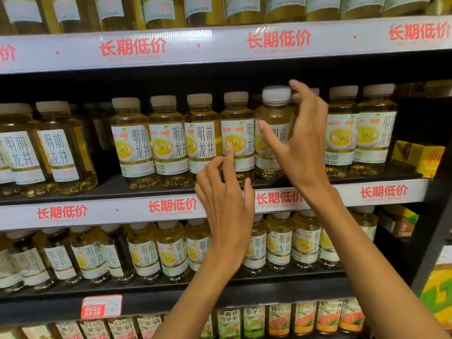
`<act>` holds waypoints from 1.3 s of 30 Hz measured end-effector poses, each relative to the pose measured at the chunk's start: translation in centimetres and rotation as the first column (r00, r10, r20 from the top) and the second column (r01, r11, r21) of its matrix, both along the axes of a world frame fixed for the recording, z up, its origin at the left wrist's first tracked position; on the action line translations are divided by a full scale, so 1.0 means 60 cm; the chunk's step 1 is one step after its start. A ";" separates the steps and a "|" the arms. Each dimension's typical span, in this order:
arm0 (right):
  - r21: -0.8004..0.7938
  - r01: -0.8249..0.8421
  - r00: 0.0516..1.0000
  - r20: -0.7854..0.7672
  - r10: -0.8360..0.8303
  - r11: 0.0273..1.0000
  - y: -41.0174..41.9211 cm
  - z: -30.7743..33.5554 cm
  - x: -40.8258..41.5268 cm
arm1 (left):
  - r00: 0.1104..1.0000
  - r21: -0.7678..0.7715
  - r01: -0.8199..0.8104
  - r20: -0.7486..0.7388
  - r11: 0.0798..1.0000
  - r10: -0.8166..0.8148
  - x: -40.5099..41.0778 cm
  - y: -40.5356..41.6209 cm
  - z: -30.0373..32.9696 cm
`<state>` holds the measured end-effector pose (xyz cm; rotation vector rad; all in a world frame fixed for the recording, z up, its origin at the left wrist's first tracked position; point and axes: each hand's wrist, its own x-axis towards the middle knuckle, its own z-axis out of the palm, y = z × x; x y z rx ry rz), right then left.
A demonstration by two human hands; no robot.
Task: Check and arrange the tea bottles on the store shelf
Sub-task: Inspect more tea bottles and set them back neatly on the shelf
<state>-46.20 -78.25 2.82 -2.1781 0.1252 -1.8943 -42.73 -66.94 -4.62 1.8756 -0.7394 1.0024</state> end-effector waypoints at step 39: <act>0.777 -0.619 0.231 0.319 0.919 -0.114 0.116 -0.007 -0.120 | -0.651 -0.904 0.426 -0.289 -0.023 -0.701 -0.078 0.141 0.000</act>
